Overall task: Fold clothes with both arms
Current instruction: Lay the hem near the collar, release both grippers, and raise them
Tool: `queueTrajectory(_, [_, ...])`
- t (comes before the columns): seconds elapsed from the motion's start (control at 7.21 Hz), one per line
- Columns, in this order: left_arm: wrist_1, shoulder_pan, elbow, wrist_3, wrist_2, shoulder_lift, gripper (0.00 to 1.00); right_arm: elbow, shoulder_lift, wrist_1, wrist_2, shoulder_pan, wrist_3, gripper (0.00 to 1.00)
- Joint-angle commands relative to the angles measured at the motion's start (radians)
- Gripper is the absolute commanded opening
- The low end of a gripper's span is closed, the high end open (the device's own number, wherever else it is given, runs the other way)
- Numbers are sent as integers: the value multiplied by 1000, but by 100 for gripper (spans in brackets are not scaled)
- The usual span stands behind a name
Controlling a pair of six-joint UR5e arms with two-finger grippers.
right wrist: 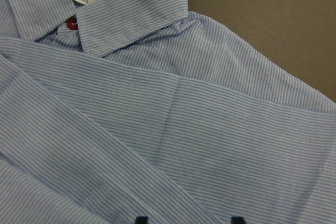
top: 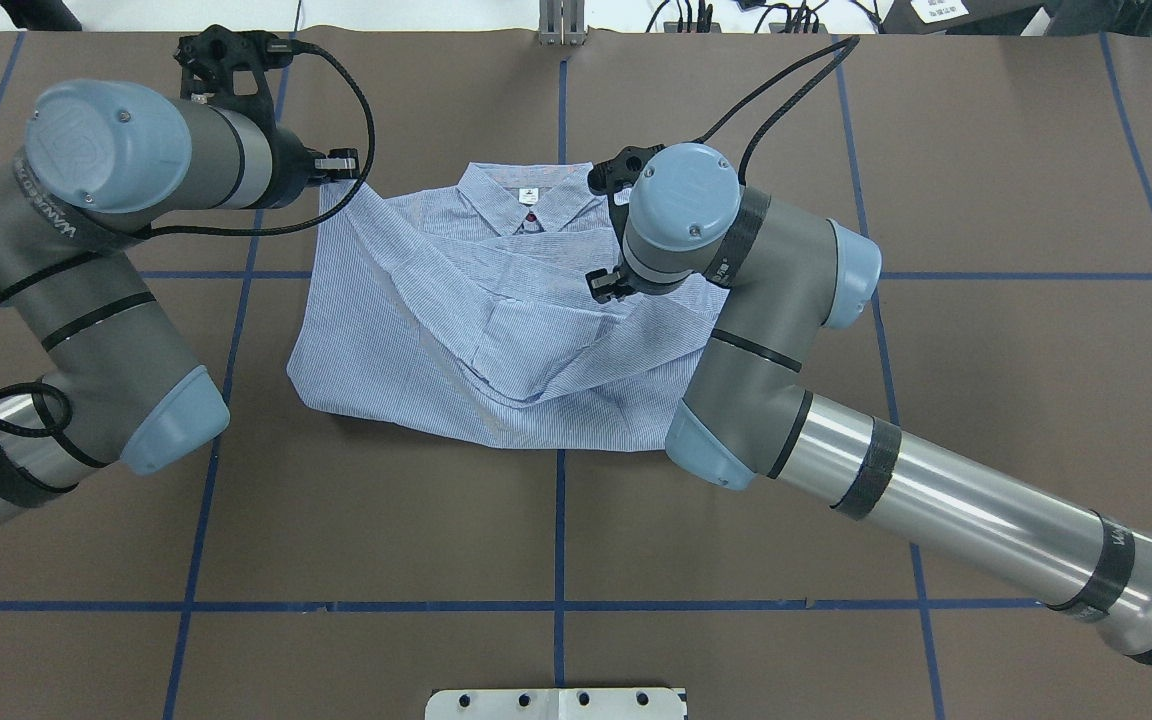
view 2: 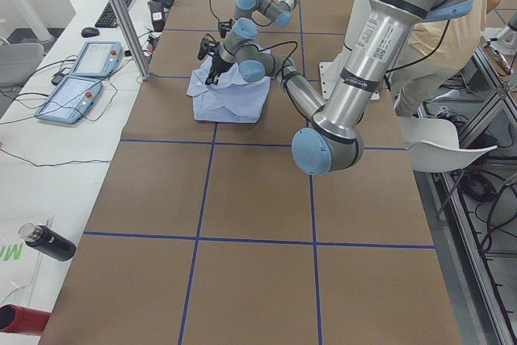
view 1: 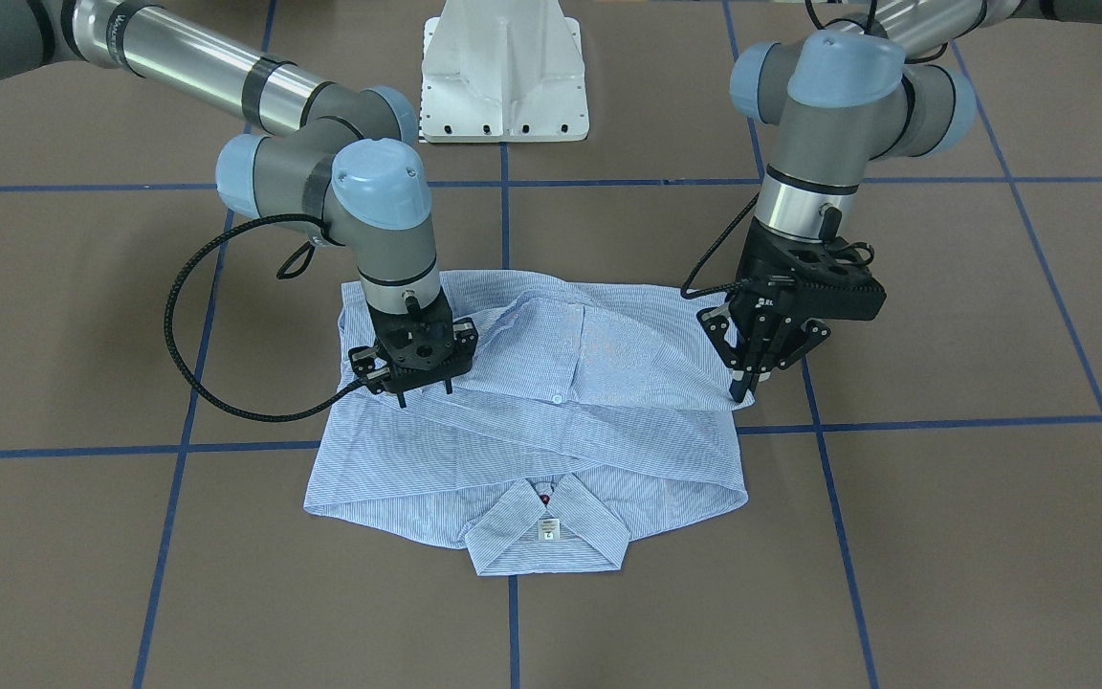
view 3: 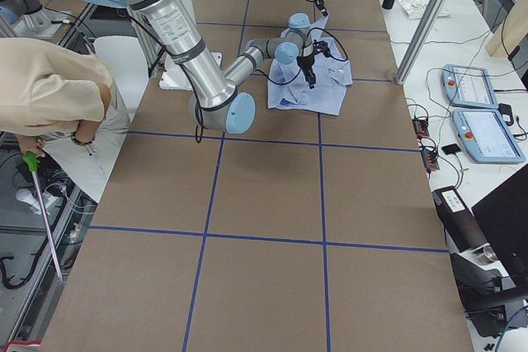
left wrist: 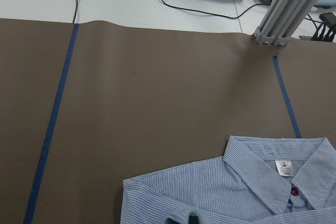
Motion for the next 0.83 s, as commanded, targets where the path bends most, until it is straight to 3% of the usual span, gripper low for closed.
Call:
queueTrajectory(0.0, [0, 0, -3, -1, 0, 3, 0, 23, -22, -3, 1, -8, 0, 35])
queueTrajectory(0.42, [0, 0, -3, -1, 0, 3, 0, 137, -59, -92, -10, -42, 24, 0])
queueTrajectory(0.69, [0, 0, -4, -1, -2, 3, 0, 212, -63, -158, -8, -36, 86, 0])
